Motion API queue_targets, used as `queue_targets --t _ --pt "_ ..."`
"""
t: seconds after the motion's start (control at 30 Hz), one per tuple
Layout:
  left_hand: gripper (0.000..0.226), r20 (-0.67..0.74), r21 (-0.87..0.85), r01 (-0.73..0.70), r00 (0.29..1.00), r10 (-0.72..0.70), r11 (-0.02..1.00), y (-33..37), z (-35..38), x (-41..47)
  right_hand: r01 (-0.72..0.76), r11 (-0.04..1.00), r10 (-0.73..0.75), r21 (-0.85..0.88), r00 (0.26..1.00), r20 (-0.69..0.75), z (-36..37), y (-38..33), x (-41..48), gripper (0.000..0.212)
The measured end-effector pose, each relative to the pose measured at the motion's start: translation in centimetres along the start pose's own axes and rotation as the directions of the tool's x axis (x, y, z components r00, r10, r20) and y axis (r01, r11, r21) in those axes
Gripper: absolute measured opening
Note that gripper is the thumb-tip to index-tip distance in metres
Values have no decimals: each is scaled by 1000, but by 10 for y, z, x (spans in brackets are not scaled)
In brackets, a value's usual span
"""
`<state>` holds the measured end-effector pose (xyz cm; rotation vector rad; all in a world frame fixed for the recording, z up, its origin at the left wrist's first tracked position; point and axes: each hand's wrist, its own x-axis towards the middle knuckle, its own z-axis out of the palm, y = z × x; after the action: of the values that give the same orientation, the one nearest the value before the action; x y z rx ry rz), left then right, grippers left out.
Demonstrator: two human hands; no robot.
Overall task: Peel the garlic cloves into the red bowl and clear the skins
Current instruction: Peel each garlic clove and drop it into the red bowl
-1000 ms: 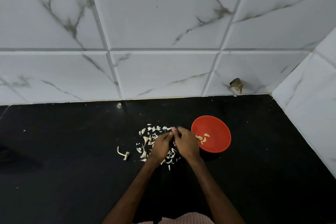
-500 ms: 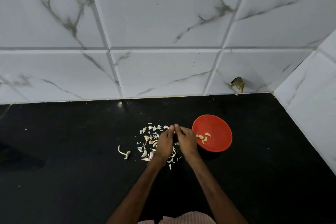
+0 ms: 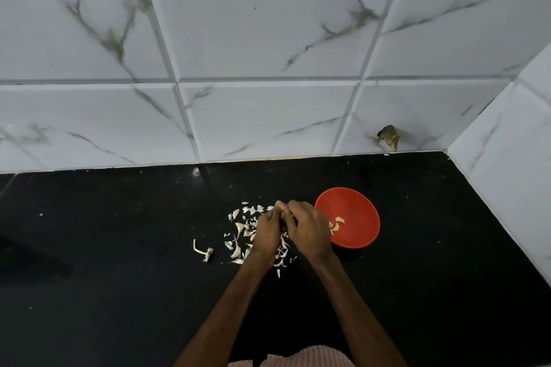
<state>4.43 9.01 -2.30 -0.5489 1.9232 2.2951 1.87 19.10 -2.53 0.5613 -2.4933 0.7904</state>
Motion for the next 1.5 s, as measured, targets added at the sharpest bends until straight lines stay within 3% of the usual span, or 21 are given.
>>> queue_targets --t 0.07,0.17,0.23,0.3,0.37,0.43,0.57,0.67,0.73,0.83,0.97,1.1,1.33,1.5 --pt "54 69 9 -28 997 27 1000 1 -5 1 -256 942 252 215 967 50 0 -3 -1 35" --pt "47 80 53 -148 986 143 988 2 -13 3 -543 671 547 505 822 156 1 -7 0 43" --pt "22 94 107 -266 962 256 958 6 -18 3 -642 473 649 603 717 254 2 -9 5 47" --pt "22 140 156 -356 931 336 921 9 -22 4 -703 297 688 646 627 365 3 -13 8 44" --pt "18 133 132 -353 932 336 926 12 -22 4 -719 205 669 664 598 441 2 -16 8 38" --pt "12 99 39 -308 948 303 951 16 -22 1 -727 236 622 645 623 474 2 -20 8 36" --pt "19 52 -32 -283 957 285 958 23 -27 2 -657 550 522 516 752 402 -7 -21 13 36" --pt "18 57 -56 -309 948 312 949 30 -33 4 -587 655 502 477 809 305 -18 -14 18 19" --pt "13 76 -71 -311 946 316 948 33 -36 4 -582 598 520 551 805 286 -24 -11 24 11" --pt "8 108 -70 -322 939 328 944 36 -36 3 -592 355 541 723 761 358 -28 -15 35 10" --pt "12 143 -38 -329 933 331 944 39 -29 0 -523 245 486 816 795 363 -26 -23 45 11" --pt "12 141 -42 -331 932 333 943 41 -25 -3 -508 342 433 791 832 347 -28 -27 51 18" --pt "12 84 -41 -336 937 338 941 42 -24 -5 -538 472 389 699 838 382 -23 -32 51 12" --pt "12 30 46 -417 909 416 908 44 -25 -4 -495 572 342 654 869 359 -26 -32 54 13"
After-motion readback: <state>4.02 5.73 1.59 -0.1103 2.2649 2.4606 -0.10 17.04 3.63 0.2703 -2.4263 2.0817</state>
